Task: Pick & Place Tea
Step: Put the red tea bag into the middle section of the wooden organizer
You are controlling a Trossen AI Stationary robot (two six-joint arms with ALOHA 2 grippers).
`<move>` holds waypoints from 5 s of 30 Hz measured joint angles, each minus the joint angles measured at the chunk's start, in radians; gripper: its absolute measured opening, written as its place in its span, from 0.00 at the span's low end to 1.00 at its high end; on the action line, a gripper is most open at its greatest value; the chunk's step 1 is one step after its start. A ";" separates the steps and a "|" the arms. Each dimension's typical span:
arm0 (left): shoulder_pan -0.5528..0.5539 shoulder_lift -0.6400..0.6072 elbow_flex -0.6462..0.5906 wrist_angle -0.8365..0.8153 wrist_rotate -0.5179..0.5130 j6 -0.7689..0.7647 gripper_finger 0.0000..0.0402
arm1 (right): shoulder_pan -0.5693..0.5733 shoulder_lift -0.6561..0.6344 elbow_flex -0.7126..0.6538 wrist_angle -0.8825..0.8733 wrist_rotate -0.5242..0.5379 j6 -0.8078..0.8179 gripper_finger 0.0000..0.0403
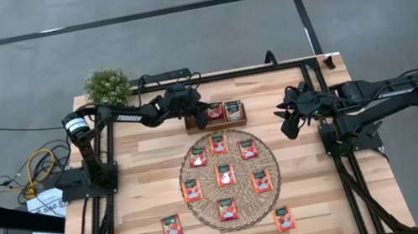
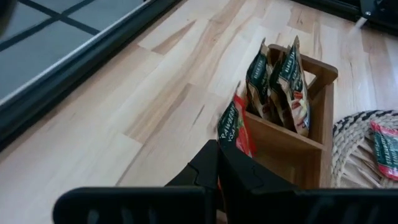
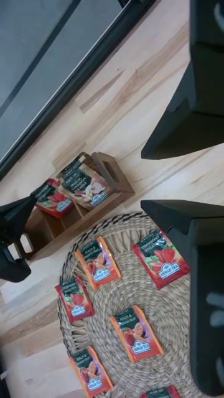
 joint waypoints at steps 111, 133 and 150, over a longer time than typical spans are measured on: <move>-0.244 -1.021 -0.475 -0.553 -0.164 -0.232 0.45 | -0.129 0.716 0.003 0.306 -0.377 -0.364 0.27; -0.245 -1.180 -0.560 -0.586 -0.252 -0.269 0.45 | -0.138 0.928 0.142 0.267 -0.365 -0.391 0.27; -0.245 -1.180 -0.560 -0.593 -0.251 -0.260 0.45 | -0.138 0.916 0.142 0.206 -0.368 -0.364 0.10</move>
